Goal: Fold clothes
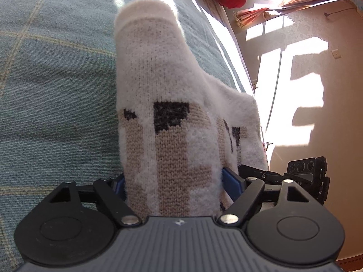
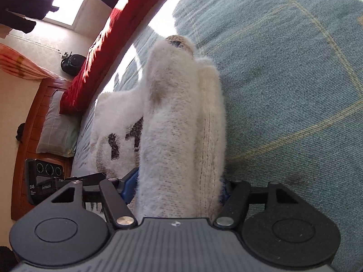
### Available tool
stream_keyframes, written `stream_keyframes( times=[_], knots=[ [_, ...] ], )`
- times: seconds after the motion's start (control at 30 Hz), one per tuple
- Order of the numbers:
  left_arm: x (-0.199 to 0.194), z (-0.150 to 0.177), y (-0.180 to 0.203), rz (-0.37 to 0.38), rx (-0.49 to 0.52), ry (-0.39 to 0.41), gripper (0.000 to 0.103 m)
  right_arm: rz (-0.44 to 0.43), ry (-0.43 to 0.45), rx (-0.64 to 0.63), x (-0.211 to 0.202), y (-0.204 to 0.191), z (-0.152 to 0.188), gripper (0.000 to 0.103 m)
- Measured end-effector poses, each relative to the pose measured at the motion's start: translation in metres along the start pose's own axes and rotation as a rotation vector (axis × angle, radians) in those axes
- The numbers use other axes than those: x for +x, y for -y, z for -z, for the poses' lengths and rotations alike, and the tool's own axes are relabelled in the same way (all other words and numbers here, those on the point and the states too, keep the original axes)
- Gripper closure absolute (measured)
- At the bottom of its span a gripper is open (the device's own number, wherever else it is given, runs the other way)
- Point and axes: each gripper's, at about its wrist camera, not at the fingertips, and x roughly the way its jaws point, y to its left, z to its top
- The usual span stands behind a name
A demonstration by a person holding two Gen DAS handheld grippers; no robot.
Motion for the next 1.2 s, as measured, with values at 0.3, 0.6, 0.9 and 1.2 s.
stream_keyframes(
  times=[0.3, 0.6, 0.9, 1.2],
  knots=[
    [-0.017, -0.002, 0.002, 0.008, 0.020, 0.031, 0.027, -0.006, 0.000, -0.049, -0.002, -0.025, -0.004, 0.034],
    [-0.006, -0.001, -0.012, -0.076, 0.037, 0.015, 0.021, 0.025, -0.007, -0.036, 0.003, -0.009, 0.002, 0.026],
    [-0.001, -0.004, 0.002, -0.149, 0.063, -0.009, 0.015, -0.101, -0.029, 0.059, 0.006, 0.037, 0.000, 0.007],
    [0.004, -0.002, 0.006, -0.193, 0.052, -0.034, 0.009, -0.192, -0.084, 0.075, 0.024, 0.047, -0.014, 0.000]
  ],
)
